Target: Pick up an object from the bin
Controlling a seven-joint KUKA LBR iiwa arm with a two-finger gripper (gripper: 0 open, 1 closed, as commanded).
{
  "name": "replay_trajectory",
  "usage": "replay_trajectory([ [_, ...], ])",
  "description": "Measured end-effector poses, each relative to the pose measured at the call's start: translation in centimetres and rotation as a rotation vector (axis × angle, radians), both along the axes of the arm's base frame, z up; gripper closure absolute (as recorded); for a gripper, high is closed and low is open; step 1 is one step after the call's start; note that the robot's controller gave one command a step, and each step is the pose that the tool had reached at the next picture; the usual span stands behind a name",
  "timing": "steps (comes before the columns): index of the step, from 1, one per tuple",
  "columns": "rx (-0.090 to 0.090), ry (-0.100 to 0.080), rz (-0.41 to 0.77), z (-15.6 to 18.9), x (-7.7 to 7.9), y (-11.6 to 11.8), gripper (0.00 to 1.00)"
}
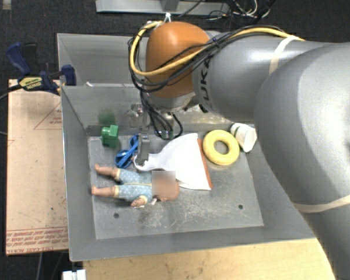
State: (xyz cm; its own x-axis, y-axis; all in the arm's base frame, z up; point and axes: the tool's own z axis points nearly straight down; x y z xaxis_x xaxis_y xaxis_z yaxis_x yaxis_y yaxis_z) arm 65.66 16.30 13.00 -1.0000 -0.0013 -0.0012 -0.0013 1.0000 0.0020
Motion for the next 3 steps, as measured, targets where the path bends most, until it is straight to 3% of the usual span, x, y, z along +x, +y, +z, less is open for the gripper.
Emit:
replay_trajectory([
  [1, 0.001, -0.003, 0.057, -2.9, -0.9, -0.7, 0.0],
  [2, 0.007, -0.017, 0.059, -5.3, -3.6, -1.0, 1.0],
  [3, 0.007, -0.017, 0.059, -5.3, -3.6, -1.0, 1.0],
])
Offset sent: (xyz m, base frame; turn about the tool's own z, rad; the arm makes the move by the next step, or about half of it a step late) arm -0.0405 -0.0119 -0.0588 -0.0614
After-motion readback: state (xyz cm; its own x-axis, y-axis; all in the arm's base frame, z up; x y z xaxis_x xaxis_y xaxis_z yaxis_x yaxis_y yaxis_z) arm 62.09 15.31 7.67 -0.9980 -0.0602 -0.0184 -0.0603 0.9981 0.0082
